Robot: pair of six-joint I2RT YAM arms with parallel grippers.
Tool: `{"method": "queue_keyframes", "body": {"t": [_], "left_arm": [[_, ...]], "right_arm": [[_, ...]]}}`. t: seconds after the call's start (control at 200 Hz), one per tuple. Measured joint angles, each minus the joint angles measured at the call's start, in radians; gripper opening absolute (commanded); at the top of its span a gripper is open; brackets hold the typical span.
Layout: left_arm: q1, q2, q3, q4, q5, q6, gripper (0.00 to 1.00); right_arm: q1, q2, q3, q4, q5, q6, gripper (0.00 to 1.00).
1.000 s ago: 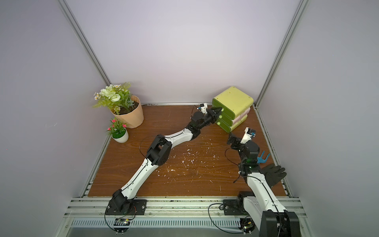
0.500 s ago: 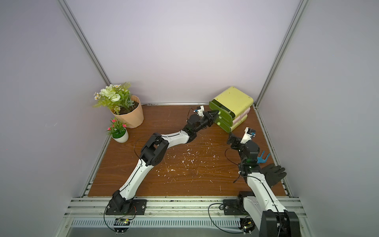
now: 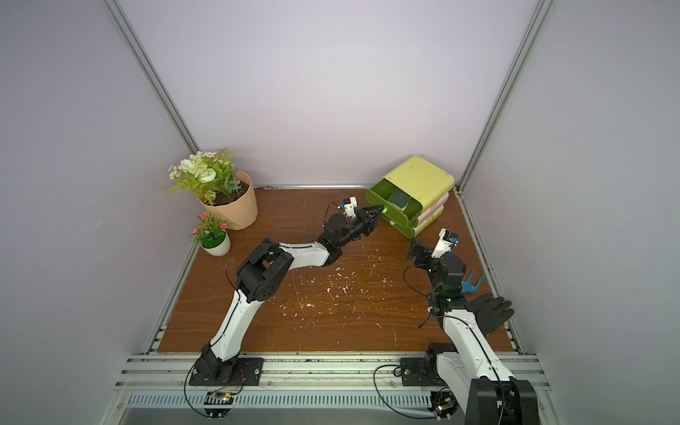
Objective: Take the sponge out of the drawer
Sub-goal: Open the drawer in the storage box.
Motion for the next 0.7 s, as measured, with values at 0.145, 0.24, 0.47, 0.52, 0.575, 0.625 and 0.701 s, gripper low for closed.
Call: {"method": "queue_keyframes", "body": {"t": [0.145,0.24,0.47,0.52,0.575,0.625,0.701], "left_arm": [[0.000,-0.026,-0.072,0.049,-0.002,-0.006,0.12],[0.000,-0.039,-0.107,0.075,-0.004,-0.012,0.14],[0.000,-0.057,-0.150,0.112,-0.006,-0.015,0.27],[0.000,-0.057,-0.154,0.115,-0.006,-0.015,0.34],[0.000,-0.057,-0.156,0.118,-0.006,-0.013,0.41],[-0.001,-0.057,-0.160,0.126,-0.007,-0.018,0.47],[-0.002,-0.059,-0.169,0.130,-0.010,-0.015,0.52]], "right_arm": [[0.000,0.000,0.000,0.000,0.000,0.000,0.99],[0.000,0.000,0.000,0.000,0.000,0.000,1.00],[0.000,-0.001,0.000,-0.003,0.000,0.000,0.99],[0.000,-0.001,0.000,-0.003,0.000,0.000,0.99],[0.000,-0.001,0.000,-0.003,0.000,0.000,1.00],[0.000,-0.001,0.000,-0.005,0.000,0.000,0.99],[0.000,-0.001,0.000,-0.006,0.000,0.000,0.99]]}}
